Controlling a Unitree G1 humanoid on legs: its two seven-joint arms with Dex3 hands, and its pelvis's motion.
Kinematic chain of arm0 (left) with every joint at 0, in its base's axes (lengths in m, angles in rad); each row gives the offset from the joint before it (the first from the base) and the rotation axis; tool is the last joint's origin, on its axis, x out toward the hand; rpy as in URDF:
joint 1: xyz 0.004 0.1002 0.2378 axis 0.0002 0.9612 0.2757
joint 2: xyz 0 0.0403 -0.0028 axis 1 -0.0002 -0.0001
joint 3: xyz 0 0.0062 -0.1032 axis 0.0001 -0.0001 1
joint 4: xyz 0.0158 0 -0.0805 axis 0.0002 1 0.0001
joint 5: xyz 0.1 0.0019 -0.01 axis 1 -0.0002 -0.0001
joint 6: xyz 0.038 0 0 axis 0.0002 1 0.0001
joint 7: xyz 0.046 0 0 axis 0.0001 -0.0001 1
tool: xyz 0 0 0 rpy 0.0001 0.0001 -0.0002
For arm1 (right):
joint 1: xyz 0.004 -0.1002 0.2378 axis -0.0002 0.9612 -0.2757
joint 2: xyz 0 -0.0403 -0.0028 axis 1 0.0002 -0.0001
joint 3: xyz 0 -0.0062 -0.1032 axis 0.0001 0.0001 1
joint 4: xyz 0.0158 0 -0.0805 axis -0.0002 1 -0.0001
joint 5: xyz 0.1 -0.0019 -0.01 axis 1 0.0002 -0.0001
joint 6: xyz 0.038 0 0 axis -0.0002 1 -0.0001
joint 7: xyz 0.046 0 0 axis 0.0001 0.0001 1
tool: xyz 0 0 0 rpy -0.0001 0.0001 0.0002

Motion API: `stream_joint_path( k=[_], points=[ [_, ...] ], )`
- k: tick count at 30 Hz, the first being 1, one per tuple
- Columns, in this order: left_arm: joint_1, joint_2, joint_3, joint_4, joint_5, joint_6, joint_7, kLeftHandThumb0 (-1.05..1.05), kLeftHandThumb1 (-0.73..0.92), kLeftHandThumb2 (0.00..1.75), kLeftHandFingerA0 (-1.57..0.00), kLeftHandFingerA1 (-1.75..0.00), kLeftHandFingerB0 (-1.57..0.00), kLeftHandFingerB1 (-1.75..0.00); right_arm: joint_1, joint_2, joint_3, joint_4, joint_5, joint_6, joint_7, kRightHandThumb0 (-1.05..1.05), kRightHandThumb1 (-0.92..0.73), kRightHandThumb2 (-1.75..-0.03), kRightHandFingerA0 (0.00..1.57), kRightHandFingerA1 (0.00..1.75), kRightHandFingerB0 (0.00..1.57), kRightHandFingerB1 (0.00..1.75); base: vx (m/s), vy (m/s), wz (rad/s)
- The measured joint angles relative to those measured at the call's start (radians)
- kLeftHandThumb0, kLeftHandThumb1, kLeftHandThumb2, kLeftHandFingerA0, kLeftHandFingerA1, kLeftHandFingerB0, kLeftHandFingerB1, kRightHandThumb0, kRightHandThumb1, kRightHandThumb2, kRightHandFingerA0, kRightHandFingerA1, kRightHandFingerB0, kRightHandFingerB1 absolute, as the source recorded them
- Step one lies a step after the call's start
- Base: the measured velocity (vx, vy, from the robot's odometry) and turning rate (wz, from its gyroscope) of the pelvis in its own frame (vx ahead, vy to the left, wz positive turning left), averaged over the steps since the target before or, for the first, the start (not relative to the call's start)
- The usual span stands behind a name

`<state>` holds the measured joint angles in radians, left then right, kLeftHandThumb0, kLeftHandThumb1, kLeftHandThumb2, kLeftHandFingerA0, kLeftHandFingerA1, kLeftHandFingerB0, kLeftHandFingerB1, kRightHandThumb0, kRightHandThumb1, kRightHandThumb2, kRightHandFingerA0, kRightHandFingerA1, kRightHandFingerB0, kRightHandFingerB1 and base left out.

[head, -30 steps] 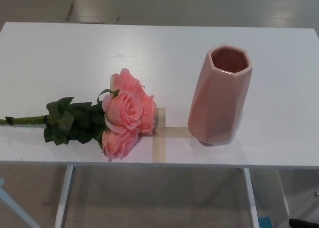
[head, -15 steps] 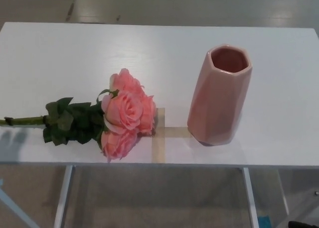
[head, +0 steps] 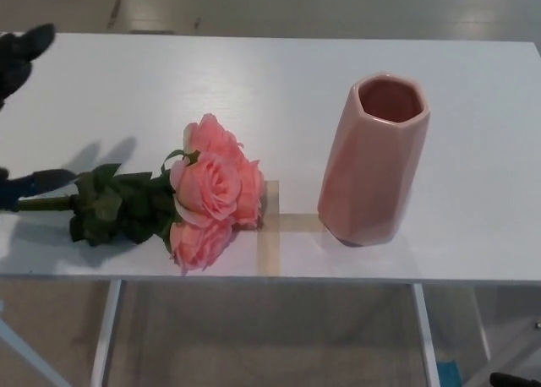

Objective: Use the left hand to pick up the rose and then lift and insert it into the pink vase.

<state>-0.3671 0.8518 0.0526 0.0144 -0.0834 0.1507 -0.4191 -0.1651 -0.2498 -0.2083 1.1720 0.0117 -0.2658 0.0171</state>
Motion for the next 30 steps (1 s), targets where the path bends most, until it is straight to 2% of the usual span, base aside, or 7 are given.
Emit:
stream_joint_path(
  k=[11,12,13,14,23,24,30],
  points=[
    [-0.268,0.007,-0.272,0.234,0.171,0.07,-0.053,-0.54,0.36,0.7,0.0,-0.06,0.0,-0.07,-0.008,0.0,-0.004,0.004,0.001,0.0,-0.003,-0.21,-0.64,-0.59,0.59,0.5,0.51,0.45,0.0,0.0,0.0],
    [-0.289,0.007,-0.301,0.253,0.191,0.075,-0.062,-0.51,0.42,0.53,0.0,-0.1,0.0,-0.11,-0.009,0.0,-0.004,0.003,0.001,0.0,-0.003,-0.21,-0.64,-0.59,0.59,0.5,0.51,0.45,0.0,0.0,0.0],
    [-0.31,0.007,-0.334,0.271,0.214,0.082,-0.072,-0.51,0.42,0.53,0.0,-0.1,0.0,-0.11,-0.009,0.0,-0.005,0.003,0.001,0.0,-0.003,-0.21,-0.64,-0.59,0.59,0.5,0.51,0.45,0.0,0.0,0.0],
    [-0.319,0.007,-0.35,0.279,0.226,0.084,-0.078,-0.52,0.35,0.7,0.0,-0.08,0.0,-0.09,-0.01,0.001,-0.005,0.003,0.001,0.0,-0.003,-0.21,-0.64,-0.59,0.59,0.5,0.51,0.45,0.0,0.0,0.0],
    [-0.394,-0.002,-0.507,0.324,0.359,0.123,-0.181,-0.52,0.35,0.7,0.0,-0.07,0.0,-0.09,-0.01,0.001,-0.009,0.002,0.002,0.0,-0.002,-0.21,-0.64,-0.59,0.59,0.5,0.51,0.45,0.0,0.0,0.0],
    [-0.398,-0.004,-0.515,0.331,0.368,0.124,-0.191,-0.52,0.41,0.53,0.0,-0.08,0.0,-0.1,-0.01,0.001,-0.009,0.001,0.002,0.0,-0.002,-0.21,-0.64,-0.59,0.59,0.5,0.51,0.46,0.0,0.0,0.0],
    [-0.424,-0.033,-0.547,0.401,0.415,0.125,-0.233,-0.53,0.41,0.53,0.0,-0.08,0.0,-0.12,-0.01,0.001,-0.011,0.002,0.003,0.0,-0.002,-0.21,-0.64,-0.59,0.59,0.5,0.52,0.46,0.0,0.0,0.0]
  ],
)
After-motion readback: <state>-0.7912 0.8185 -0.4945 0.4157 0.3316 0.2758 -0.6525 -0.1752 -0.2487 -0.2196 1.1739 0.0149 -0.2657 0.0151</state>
